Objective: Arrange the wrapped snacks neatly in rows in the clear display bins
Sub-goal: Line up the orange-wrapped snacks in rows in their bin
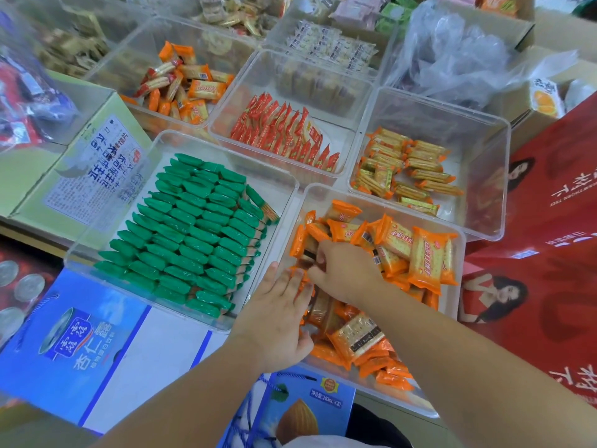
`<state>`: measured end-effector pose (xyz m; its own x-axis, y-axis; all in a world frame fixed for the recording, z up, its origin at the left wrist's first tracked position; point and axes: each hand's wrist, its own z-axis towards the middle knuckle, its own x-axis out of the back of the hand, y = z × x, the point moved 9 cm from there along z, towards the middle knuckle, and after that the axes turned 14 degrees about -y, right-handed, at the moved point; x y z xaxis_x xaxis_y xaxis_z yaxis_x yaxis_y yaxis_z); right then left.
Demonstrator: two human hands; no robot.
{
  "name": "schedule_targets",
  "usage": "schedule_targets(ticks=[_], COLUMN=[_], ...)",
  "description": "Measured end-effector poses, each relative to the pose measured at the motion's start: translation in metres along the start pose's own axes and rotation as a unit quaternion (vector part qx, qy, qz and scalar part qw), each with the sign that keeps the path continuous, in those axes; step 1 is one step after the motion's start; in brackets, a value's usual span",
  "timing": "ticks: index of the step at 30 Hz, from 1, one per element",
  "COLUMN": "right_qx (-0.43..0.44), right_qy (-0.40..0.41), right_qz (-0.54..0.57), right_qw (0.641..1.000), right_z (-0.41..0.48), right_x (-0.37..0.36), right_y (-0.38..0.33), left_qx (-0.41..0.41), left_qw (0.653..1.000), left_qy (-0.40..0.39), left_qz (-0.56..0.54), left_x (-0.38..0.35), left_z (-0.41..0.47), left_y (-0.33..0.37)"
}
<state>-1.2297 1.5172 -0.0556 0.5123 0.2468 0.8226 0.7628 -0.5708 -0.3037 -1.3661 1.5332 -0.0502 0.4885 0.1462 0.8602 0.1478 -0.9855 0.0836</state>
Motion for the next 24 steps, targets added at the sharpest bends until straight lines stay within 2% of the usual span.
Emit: schedule_targets(ticks=[2,5,7,17,22,24], right_qx=[-0.038,-0.088,-0.092,-0.002,0.073,0.078], right_qy=[0.029,-0.001,-0.007,0.028,-0.060,-0.092], right_qz=[-0.001,0.007,0.003,0.141,0.132,0.124], right_qw=[0.999,0.996,0.996,0.990,0.987,0.985], right_z=[0.002,0.013,0.020,0.010,0.000,0.001], right_x=[0.006,0.004,0.002,0.022,0.008,0.000], right_y=[0.001,-0.003,-0.007,0.014,0.008,0.005], left_qx=[0.000,-0.003,-0.008,-0.011,-0.011,-0.011], left_qw=[1.000,1.000,1.000,1.000,1.000,1.000], left_qy=[0.001,0.001,0.002,0.014,0.018,0.013], left_qz=[0.001,-0.013,-0.025,-0.014,-0.011,-0.011], left_x=[0.001,0.001,0.002,0.005,0.005,0.004], left_z=[0.000,0.000,0.000,-0.002,-0.003,-0.003], left_y=[0.000,0.000,0.000,0.002,0.002,0.002])
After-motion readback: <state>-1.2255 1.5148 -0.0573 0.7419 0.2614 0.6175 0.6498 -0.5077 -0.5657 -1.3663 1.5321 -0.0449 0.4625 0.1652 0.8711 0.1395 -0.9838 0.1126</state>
